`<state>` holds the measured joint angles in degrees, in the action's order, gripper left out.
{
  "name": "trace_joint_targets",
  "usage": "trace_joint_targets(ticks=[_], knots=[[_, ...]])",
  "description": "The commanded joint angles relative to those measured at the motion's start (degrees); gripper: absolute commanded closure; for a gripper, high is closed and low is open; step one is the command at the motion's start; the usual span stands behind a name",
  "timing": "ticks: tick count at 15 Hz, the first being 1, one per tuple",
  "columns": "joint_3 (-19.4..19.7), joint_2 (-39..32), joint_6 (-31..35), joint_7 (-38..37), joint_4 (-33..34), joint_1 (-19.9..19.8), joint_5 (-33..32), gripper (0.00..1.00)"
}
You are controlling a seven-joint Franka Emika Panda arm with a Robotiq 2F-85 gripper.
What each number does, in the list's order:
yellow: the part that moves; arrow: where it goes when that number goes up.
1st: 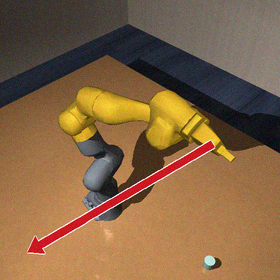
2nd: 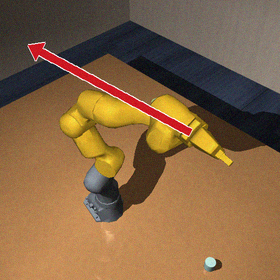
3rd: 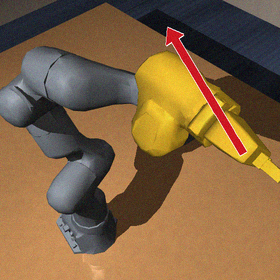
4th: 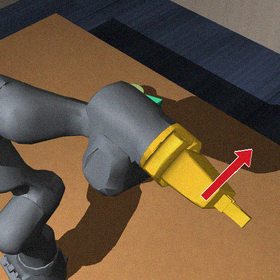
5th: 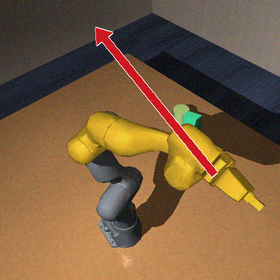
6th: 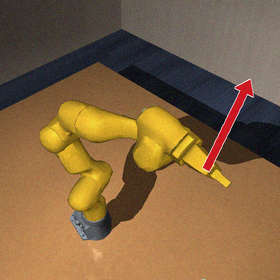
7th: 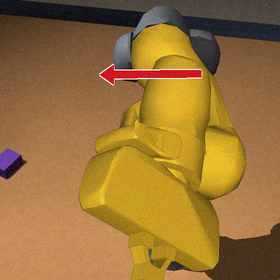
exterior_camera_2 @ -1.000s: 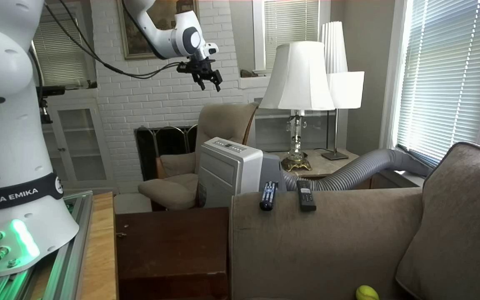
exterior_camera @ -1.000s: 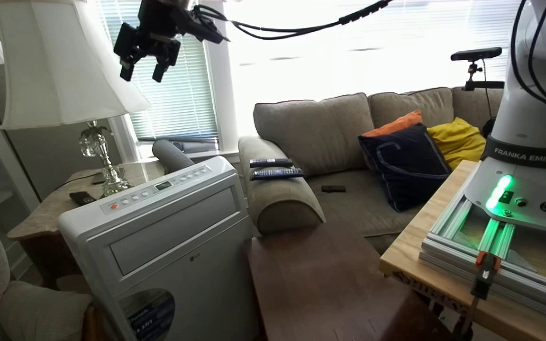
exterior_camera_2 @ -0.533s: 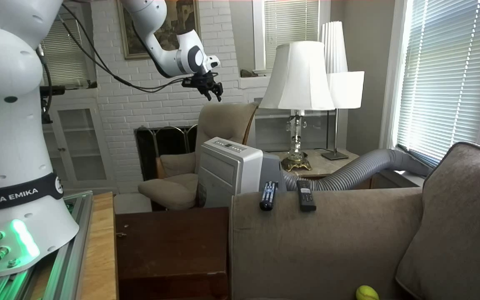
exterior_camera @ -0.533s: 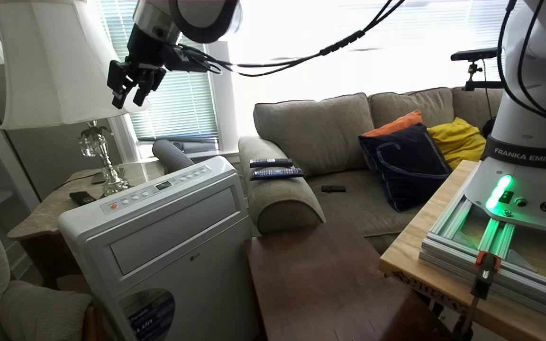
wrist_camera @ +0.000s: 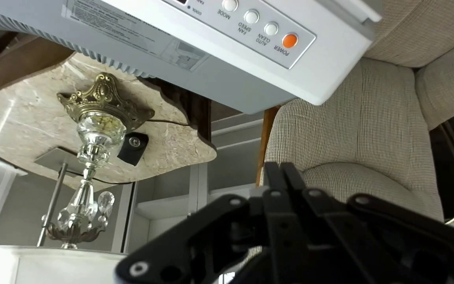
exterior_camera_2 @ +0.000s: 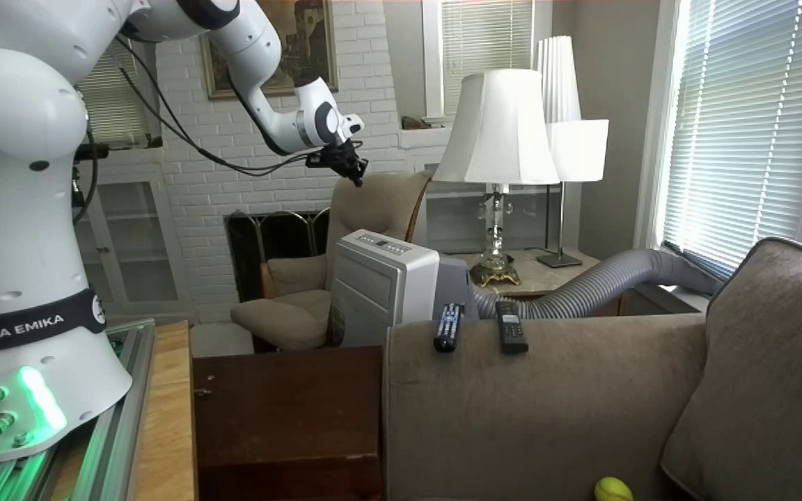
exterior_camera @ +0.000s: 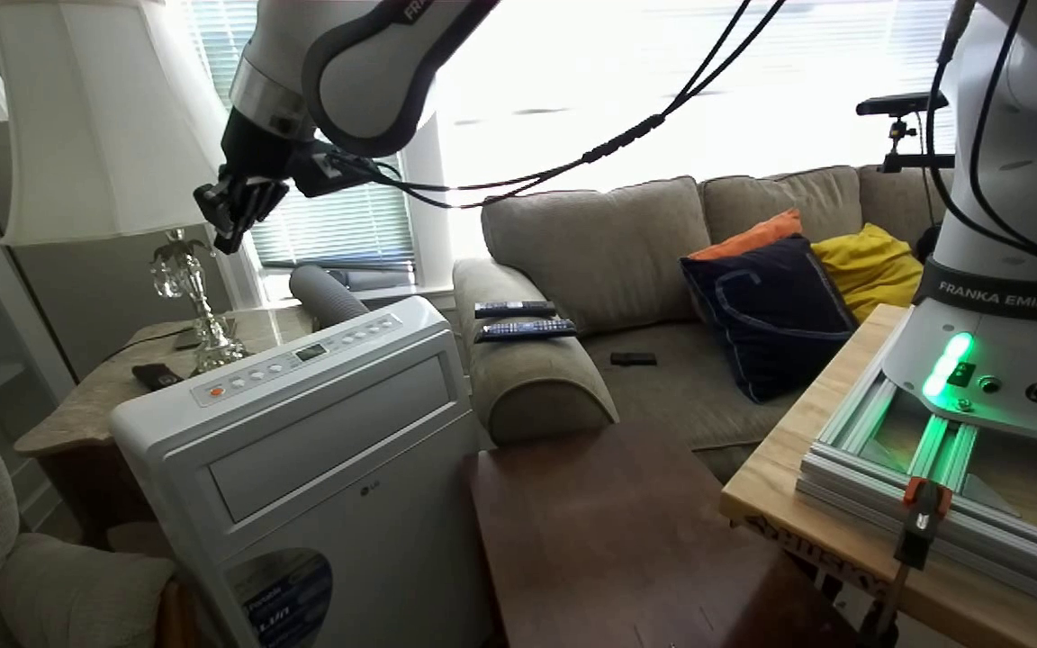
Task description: Press the orange button on the heater
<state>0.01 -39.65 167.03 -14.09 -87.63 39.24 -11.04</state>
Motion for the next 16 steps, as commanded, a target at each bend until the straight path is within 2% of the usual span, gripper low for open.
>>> trace_joint_targets(ticks=[1, 3, 5, 8, 16], knots=[[0.34, -0.61, -0.18, 0.28, 0.93, 0.36, 0.34, 0.98], [0.54, -0.93, -0.19, 0.28, 1.5, 0.49, 0.33, 0.99], [4.13, -1.78, 1.6, -1.64, 0.82, 2.57, -1.5, 1.0], [6.21, -4.9, 2.83, -2.34, 1.14, 4.06, -1.27, 1.0], [8.59, -12.2, 5.18, -2.64, 4.91, 7.44, 1.11, 1.0]])
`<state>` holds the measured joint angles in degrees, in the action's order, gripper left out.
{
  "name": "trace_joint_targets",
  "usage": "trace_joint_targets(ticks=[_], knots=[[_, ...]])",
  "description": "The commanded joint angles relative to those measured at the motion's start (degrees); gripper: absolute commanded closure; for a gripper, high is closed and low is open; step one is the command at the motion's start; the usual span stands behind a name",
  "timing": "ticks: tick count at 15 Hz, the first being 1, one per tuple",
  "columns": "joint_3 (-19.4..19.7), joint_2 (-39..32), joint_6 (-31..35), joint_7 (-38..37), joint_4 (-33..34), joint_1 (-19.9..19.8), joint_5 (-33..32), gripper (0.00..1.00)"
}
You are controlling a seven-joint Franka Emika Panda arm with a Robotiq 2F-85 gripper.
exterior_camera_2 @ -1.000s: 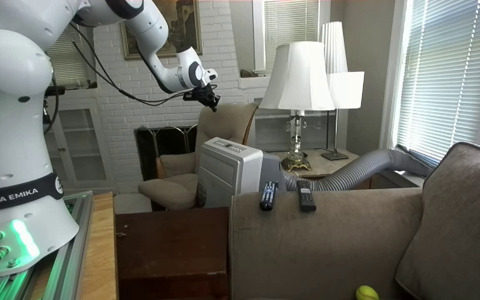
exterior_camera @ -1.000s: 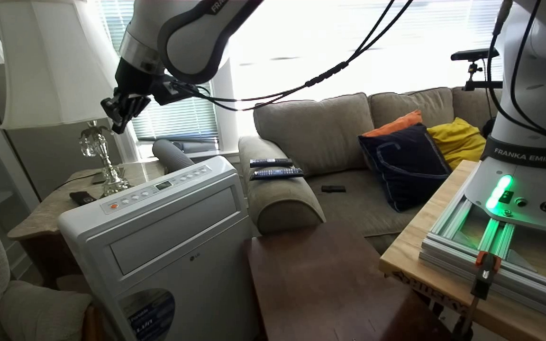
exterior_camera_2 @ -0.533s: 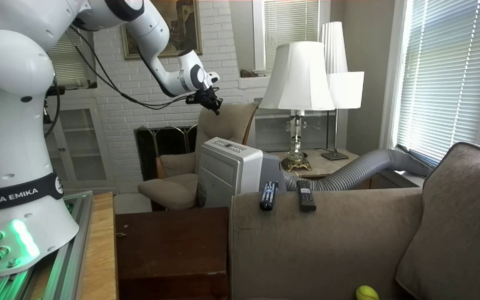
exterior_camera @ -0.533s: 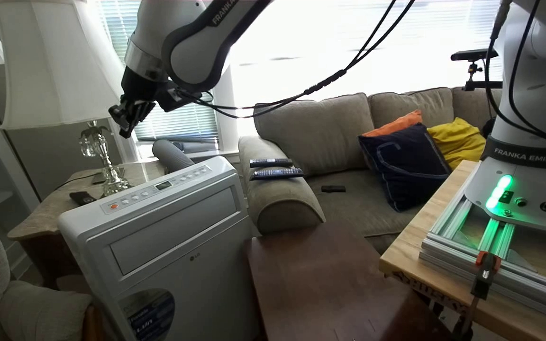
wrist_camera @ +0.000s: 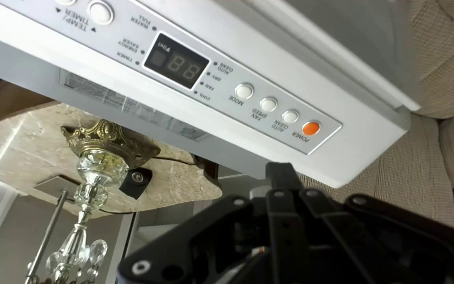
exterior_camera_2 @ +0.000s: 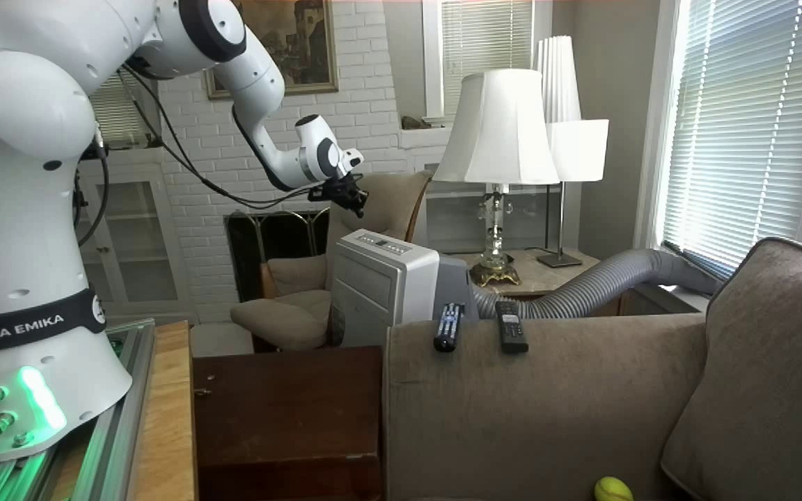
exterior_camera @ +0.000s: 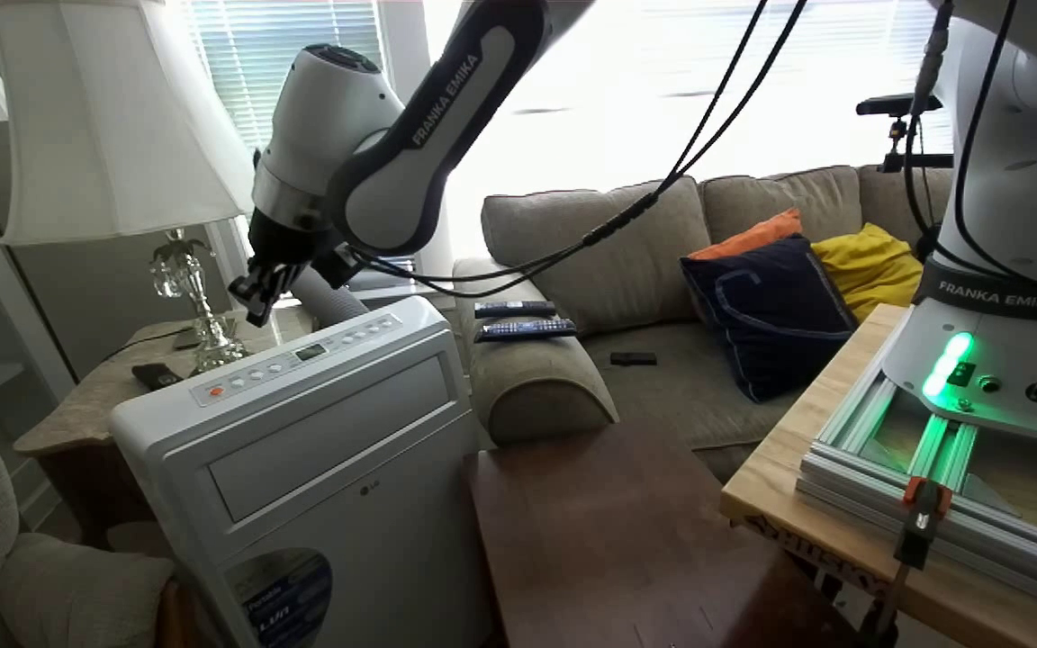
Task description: Press the orange button on the heater
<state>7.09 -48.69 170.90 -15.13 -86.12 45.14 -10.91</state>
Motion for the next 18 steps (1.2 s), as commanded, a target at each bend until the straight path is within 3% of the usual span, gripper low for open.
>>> trace_joint_targets(ticks=[1, 7, 18], knots=[[1.68, -4.43, 2.08, -2.18, 4.44, 2.03, 1.42, 1.0], [4.2, -10.77, 6.03, -4.72, 10.92, 4.99, 3.96, 1.0], [14.08, -22.26, 4.72, -10.6, 24.66, 10.61, 6.25, 1.0]])
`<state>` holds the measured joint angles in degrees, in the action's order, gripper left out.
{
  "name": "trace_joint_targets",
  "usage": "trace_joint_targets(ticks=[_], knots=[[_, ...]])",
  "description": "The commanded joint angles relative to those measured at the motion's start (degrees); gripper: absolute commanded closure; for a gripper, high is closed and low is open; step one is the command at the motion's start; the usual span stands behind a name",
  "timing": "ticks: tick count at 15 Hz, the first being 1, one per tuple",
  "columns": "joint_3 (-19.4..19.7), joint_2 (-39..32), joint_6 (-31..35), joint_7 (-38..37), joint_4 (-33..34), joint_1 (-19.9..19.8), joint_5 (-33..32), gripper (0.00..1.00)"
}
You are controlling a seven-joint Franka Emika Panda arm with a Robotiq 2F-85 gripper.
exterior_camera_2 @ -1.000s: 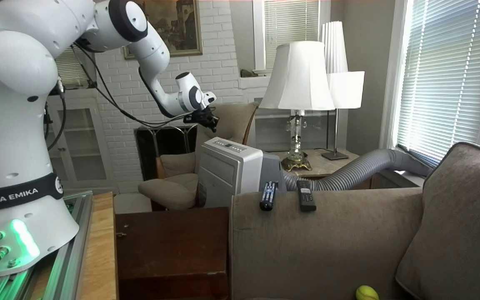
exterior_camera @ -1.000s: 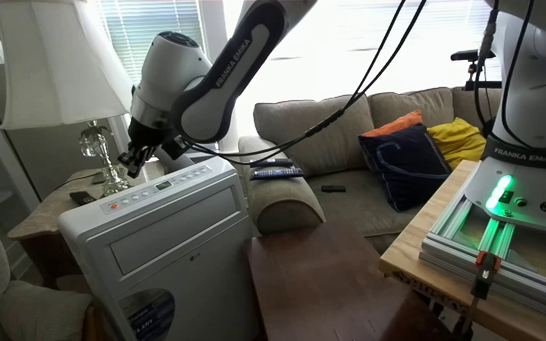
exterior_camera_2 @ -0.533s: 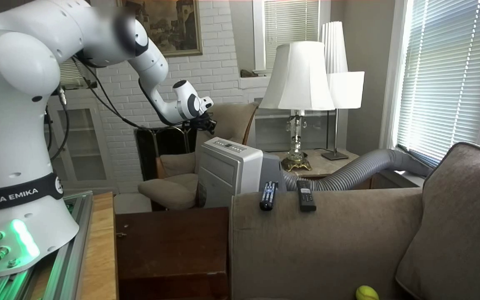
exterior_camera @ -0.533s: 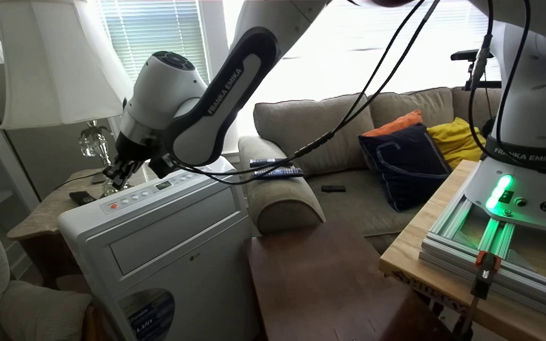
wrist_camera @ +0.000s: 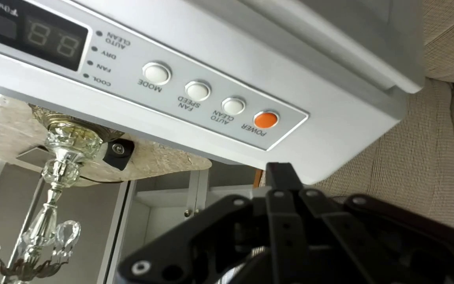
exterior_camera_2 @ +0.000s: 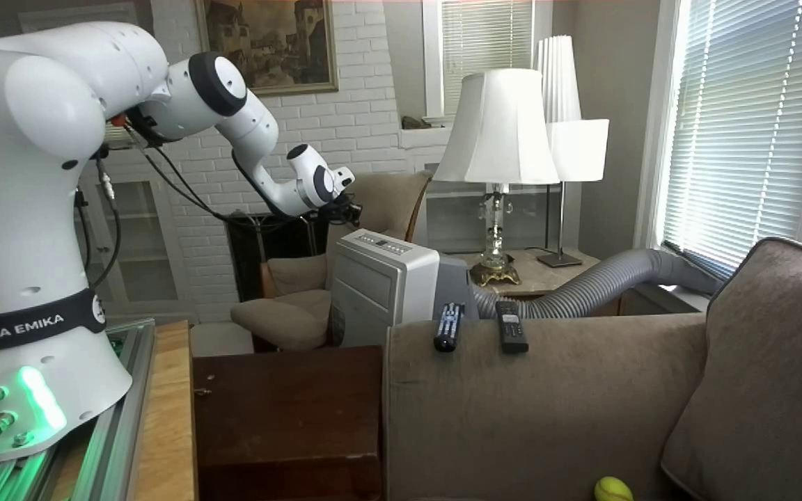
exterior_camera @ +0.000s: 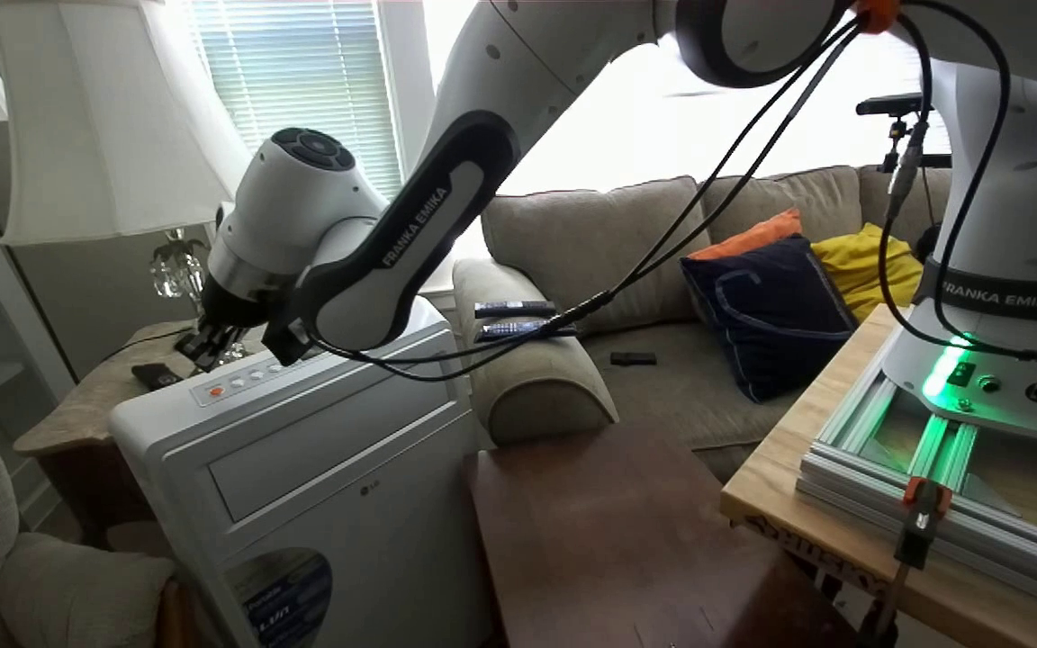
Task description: Press the orange button on the heater
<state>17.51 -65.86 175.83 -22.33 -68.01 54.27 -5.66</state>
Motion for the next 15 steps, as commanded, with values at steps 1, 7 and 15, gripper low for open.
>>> trace_joint_targets(ticks=[1, 7, 15], knots=[[4.34, -5.91, -0.68, -3.96, 7.68, 1.65, 1.03, 1.0], [7.58, -10.45, -3.24, -7.08, 13.17, 2.56, 0.9, 1.0], [9.33, -13.96, -6.64, -9.25, 18.4, 2.39, 0.69, 1.0]])
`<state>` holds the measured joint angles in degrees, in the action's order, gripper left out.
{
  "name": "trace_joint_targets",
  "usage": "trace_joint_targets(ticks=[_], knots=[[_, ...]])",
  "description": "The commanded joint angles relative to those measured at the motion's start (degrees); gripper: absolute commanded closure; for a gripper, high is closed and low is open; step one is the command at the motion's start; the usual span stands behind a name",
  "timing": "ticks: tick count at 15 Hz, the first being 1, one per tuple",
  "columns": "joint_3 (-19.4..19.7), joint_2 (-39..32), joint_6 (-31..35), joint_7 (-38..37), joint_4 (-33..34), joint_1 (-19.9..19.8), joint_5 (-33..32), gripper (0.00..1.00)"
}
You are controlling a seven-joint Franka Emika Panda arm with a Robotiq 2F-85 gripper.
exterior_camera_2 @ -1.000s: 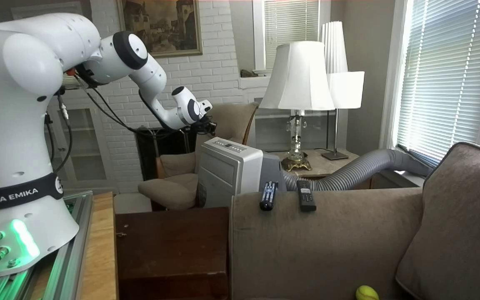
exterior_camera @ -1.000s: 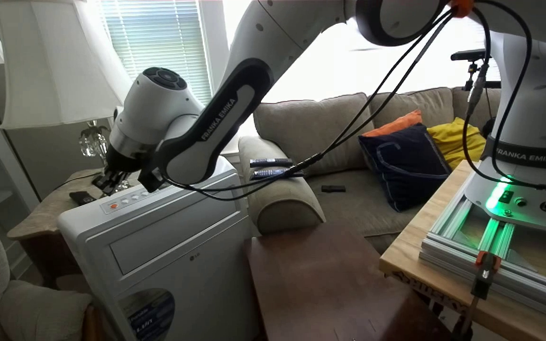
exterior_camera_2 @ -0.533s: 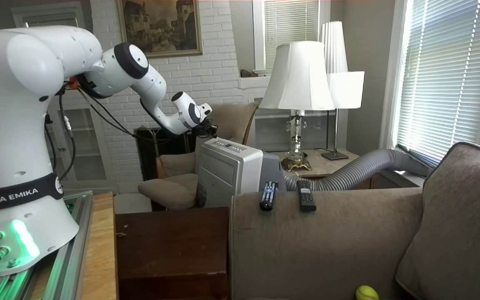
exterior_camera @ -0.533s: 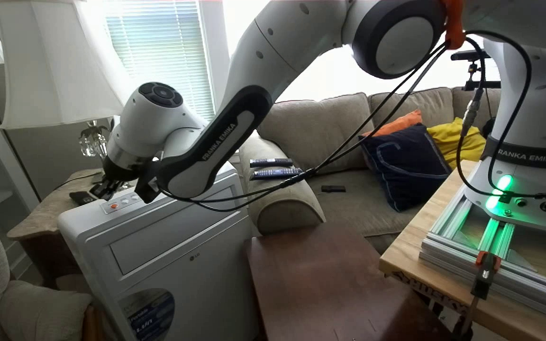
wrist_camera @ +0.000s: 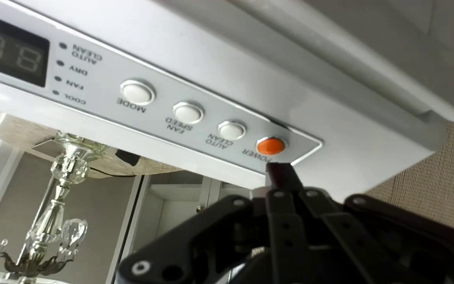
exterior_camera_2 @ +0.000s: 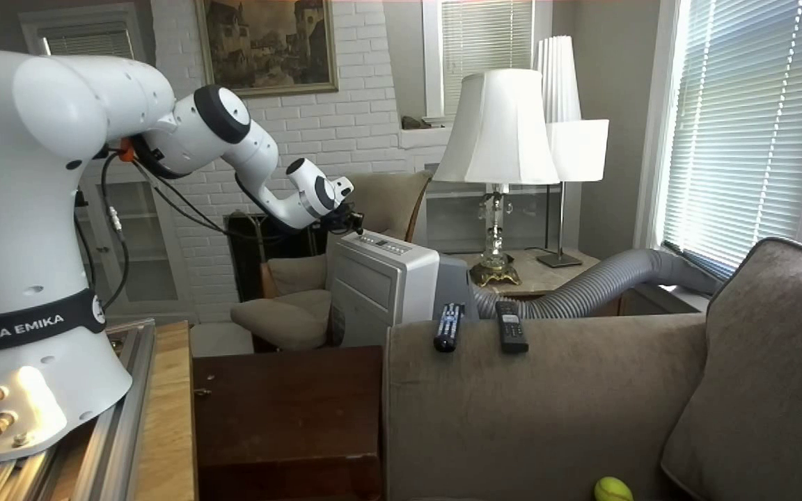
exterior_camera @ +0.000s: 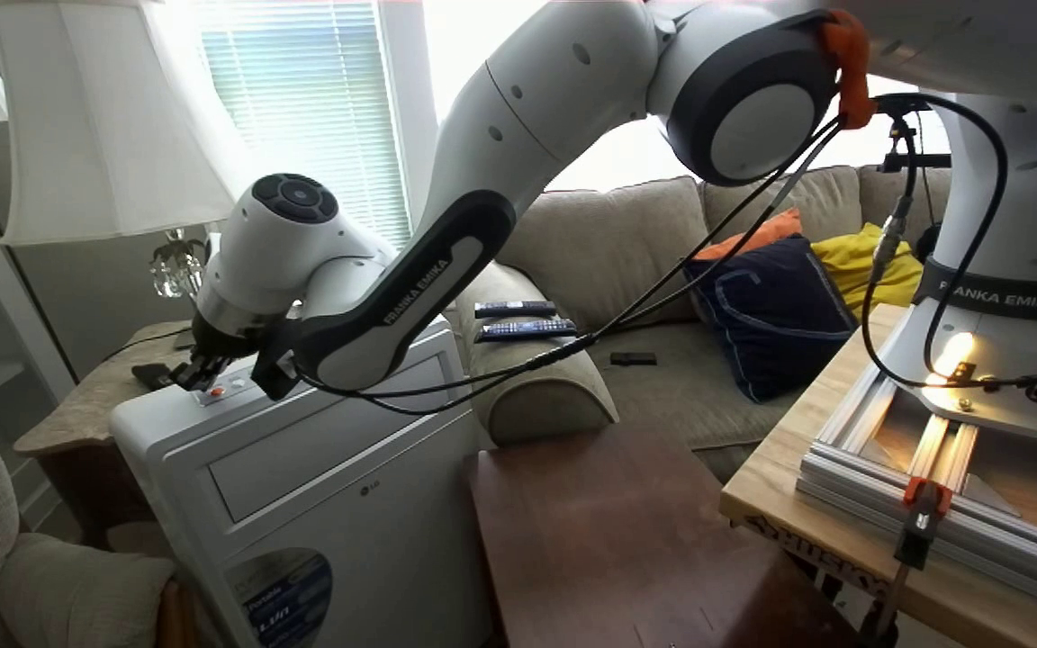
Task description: Press the orange button on the heater
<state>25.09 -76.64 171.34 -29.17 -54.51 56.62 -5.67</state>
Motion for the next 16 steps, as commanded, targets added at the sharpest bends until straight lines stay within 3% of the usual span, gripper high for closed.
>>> trace_joint_targets(ticks=[1, 16], knots=[[1.77, -3.46, -2.75, -2.51, 5.46, -0.05, 0.66, 1.0], [2.33, -5.47, -14.13, -2.79, 10.26, -0.22, 0.31, 1.0]])
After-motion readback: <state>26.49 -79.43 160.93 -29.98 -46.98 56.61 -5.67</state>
